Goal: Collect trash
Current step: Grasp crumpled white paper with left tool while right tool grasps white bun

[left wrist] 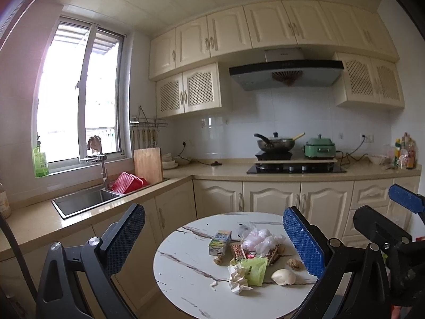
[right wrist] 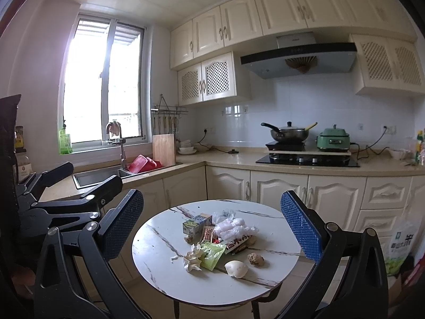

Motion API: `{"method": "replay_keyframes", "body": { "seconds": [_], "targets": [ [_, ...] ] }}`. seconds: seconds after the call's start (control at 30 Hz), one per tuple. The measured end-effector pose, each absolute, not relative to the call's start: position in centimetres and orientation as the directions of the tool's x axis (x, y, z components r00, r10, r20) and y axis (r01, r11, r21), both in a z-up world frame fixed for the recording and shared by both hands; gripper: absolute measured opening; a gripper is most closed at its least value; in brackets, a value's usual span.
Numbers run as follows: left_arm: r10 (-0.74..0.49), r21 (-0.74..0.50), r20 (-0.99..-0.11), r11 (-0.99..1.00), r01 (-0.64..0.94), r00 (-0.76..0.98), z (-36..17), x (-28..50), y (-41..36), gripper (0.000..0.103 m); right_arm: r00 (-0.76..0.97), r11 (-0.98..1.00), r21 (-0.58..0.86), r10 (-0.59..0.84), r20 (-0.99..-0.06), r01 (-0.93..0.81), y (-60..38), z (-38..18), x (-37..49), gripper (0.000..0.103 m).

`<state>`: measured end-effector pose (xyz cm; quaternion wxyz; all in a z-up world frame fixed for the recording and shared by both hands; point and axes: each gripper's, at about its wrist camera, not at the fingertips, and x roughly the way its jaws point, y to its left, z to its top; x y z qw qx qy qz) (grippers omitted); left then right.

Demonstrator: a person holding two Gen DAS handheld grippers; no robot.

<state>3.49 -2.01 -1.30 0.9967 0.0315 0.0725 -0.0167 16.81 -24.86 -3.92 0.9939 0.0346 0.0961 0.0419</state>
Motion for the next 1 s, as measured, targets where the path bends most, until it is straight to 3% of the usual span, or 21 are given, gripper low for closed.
{"method": "replay_keyframes", "body": {
  "seconds": [0.33, 0.57, 0.73, 0.87, 1.0],
  "targets": [
    [-0.047, 0.054, -0.288, 0.996, 0.065, 0.956, -3.9, 11.1, -2.9, 0.102, 0.948, 0.992, 0.125, 0.035, -0.318, 0.006, -29.5, -9.2, 21.4, 0.103],
    [-0.017, 0.069, -0.461, 0.996, 0.055, 0.887, -7.9, 18.8, -2.6, 0.102, 0.850, 0.996, 0.087, 0.035, -0.525, 0.014, -30.4, -17.0, 27.7, 0.103],
    [-0.003, 0.078, -0.569, 0.995, 0.057, 0.822, -10.5, 23.3, -2.5, 0.102, 0.757, 0.991, 0.117, 0.129, -0.640, -0.070, -29.7, -23.5, 32.4, 0.102],
    [-0.019, 0.056, -0.625, 0.996, 0.069, 0.781, -11.8, 26.0, -2.0, 0.102, 0.706, 0.985, 0.145, 0.171, -0.687, -0.098, -29.5, -26.9, 34.6, 0.082],
    [-0.039, 0.037, -0.668, 0.996, 0.086, 0.743, -12.6, 28.6, -2.0, 0.102, 0.680, 0.981, 0.151, 0.195, -0.707, -0.124, -29.2, -28.2, 35.7, 0.074]
  ]
}}
